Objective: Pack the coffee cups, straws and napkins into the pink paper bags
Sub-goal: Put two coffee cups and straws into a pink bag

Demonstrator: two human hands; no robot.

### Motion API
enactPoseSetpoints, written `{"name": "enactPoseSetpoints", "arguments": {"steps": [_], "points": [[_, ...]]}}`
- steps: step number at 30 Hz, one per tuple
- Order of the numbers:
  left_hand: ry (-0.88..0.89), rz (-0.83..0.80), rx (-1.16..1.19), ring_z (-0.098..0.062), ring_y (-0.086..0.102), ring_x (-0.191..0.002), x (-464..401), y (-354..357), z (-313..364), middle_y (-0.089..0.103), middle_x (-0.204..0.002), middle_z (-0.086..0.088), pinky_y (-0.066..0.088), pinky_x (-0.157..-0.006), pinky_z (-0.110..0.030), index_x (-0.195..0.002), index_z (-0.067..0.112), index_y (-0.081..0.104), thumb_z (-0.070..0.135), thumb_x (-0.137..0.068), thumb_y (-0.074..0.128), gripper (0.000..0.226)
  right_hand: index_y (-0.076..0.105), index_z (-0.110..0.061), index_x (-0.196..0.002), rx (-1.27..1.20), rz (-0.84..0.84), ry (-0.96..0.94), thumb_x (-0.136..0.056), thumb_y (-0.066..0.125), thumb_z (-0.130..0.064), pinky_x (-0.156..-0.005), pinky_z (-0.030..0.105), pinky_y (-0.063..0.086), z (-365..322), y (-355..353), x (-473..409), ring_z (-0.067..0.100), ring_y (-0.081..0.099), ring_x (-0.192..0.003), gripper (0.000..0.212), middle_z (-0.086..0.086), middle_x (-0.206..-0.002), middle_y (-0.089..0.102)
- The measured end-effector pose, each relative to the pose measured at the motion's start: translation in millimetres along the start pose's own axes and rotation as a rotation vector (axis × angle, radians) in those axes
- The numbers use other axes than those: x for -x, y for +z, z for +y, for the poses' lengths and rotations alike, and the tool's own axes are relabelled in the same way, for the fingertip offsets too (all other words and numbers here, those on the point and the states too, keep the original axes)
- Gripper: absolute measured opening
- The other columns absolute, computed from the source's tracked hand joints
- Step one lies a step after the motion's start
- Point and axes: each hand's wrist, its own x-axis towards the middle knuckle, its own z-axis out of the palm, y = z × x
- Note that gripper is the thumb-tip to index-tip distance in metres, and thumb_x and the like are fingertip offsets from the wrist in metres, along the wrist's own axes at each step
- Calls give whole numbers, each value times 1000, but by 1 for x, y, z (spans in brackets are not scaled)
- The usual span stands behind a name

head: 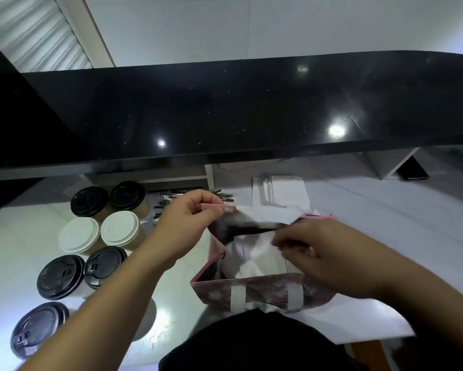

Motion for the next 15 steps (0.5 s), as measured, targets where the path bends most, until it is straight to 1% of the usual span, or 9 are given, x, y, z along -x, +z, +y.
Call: {"name": "enactPoseSetpoints", "arguments": {"steps": [1, 3, 6, 8, 9, 10, 11, 13, 15], "points": [[-15, -31, 55, -4, 73, -90, 3, 0, 1, 80, -95, 6, 52, -70, -11, -91, 33, 78, 22, -92, 71, 13, 66, -48, -106, -27, 66, 23, -98, 54, -42, -76, 10, 42, 6, 0, 13, -16, 54, -96, 16, -38, -96, 59], [-24, -57, 128, -5, 73, -98, 9, -2, -2, 79, -104, 6, 53, -76, -11, -97, 33, 78, 26, -87, 71, 15, 61, -53, -95, -52, 197, 71, -94, 52, -54, -74, 9, 40, 20, 3, 36, -16, 53, -98, 9, -40, -93, 59], [-25, 32, 108, 0, 68, -105, 18, -5, -13, 73, -113, 16, 51, -85, -19, -108, 41, 72, 23, -92, 77, 24, 63, -46, -104, -151, 306, 148, -83, 52, -66, -78, 16, 48, 42, 16, 59, -5, 59, -101, 31, -32, -101, 64], [-25, 146, 81, -2, 67, -99, 26, -10, -22, 70, -103, 19, 52, -86, -28, -105, 38, 67, 24, -90, 80, 25, 62, -44, -116, -223, 265, 187, -79, 57, -70, -86, 20, 52, 55, 29, 65, -2, 61, -106, 46, -29, -113, 63], [-25, 166, 64, -5, 65, -94, 32, -14, -26, 68, -96, 17, 52, -84, -30, -101, 34, 65, 27, -86, 80, 22, 59, -46, -121, -248, 229, 190, -77, 58, -73, -89, 19, 51, 61, 34, 66, -3, 59, -110, 51, -31, -120, 61], [-23, 133, 45, -9, 64, -90, 39, -20, -32, 67, -93, 13, 52, -82, -30, -100, 29, 65, 30, -84, 77, 20, 56, -50, -124, -269, 193, 185, -75, 58, -76, -92, 17, 50, 65, 40, 65, -5, 58, -113, 56, -33, -126, 57], [-18, 51, 32, -13, 64, -92, 47, -25, -37, 68, -95, 9, 53, -82, -27, -100, 26, 67, 33, -83, 74, 21, 54, -52, -127, -287, 164, 177, -74, 58, -78, -93, 17, 50, 67, 44, 64, -6, 56, -116, 59, -36, -131, 53], [-24, -148, 5, -16, 67, -106, 65, -31, -45, 73, -110, 5, 54, -91, -27, -110, 27, 72, 40, -83, 74, 31, 52, -53, -130, -339, 141, 159, -78, 65, -71, -96, 20, 49, 70, 51, 60, -5, 55, -120, 56, -35, -136, 51], [-27, -265, -81, -16, 64, -122, 77, -30, -46, 69, -130, 7, 51, -101, -31, -128, 36, 68, 43, -83, 76, 46, 55, -52, -130, -388, 151, 143, -81, 70, -56, -97, 22, 50, 72, 54, 55, 0, 57, -122, 51, -30, -137, 54]]}}
